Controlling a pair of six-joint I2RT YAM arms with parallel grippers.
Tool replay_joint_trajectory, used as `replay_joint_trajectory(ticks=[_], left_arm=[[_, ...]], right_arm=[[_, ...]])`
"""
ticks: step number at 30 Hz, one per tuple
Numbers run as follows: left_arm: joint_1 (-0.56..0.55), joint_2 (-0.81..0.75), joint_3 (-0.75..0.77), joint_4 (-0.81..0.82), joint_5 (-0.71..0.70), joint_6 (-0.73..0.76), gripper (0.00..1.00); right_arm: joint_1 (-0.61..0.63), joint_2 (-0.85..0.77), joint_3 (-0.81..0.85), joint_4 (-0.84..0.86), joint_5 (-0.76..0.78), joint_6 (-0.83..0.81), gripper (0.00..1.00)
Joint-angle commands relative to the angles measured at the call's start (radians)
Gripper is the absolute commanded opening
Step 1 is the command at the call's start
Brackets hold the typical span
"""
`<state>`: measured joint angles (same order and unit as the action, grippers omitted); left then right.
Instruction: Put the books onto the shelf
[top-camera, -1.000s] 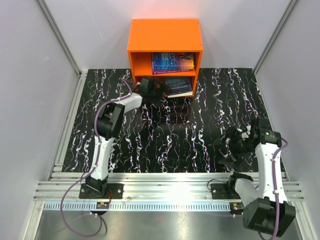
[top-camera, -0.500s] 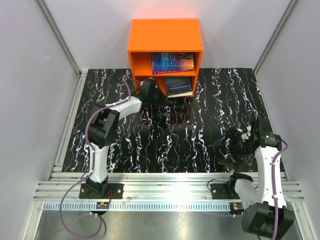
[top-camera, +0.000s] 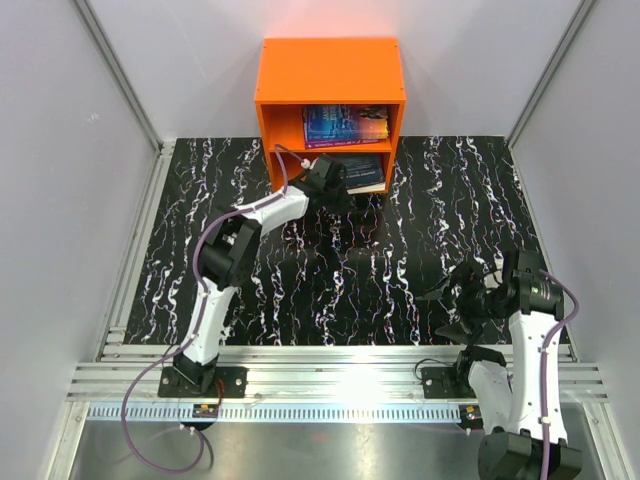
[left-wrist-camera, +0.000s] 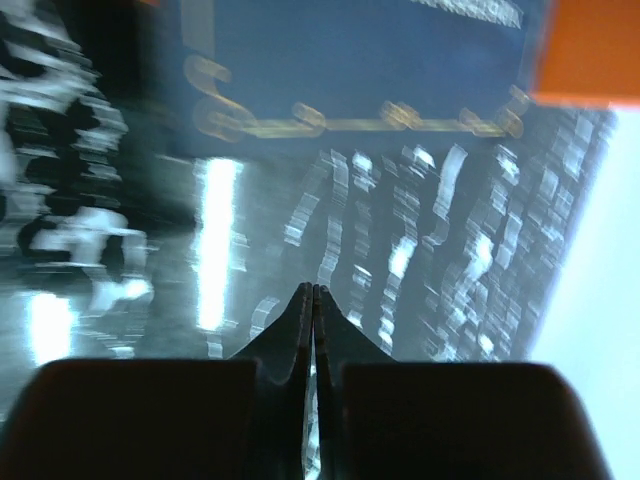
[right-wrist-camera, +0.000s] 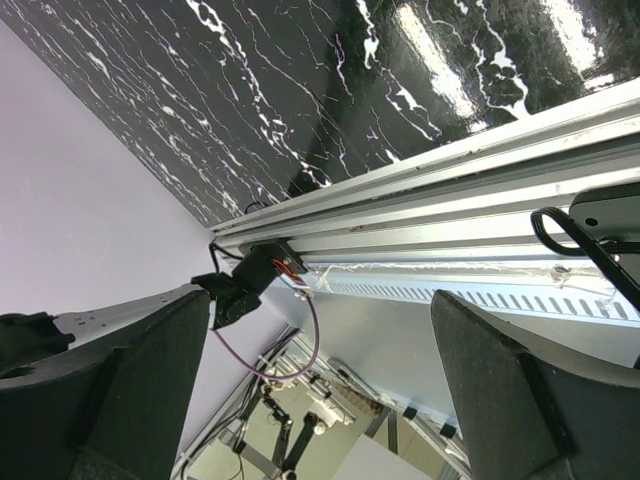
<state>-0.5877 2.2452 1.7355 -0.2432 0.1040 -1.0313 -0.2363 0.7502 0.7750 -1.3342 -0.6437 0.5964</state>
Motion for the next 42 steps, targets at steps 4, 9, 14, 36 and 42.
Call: replay_joint_trajectory(ticks=[4, 9, 14, 36, 42], left_arm=[[0.006, 0.033, 0.151, -0.140, -0.228, 0.109, 0.00], [0.006, 0.129, 0.312, -0.185, -0.309, 0.143, 0.00], [-0.020, 0.172, 0.334, -0.087, -0.523, 0.112, 0.00], [-0.173, 0.030, -0.251, 1.126, -0.872, 0.469, 0.00], [-0.120, 0.194, -0.006, 1.110, -0.728, 0.424, 0.00]], right_arm=[[0.006, -0.046, -0.014, -0.074, 0.021, -0.003, 1.00], [0.006, -0.077, -0.043, -0.094, 0.026, 0.002, 1.00], [0.006, -0.109, -0.075, -0.118, 0.035, 0.003, 1.00], [0.006, -0.249, -0.129, -0.207, 0.047, 0.002, 1.00], [0.006, -0.242, -0.158, -0.191, 0.032, 0.002, 1.00]])
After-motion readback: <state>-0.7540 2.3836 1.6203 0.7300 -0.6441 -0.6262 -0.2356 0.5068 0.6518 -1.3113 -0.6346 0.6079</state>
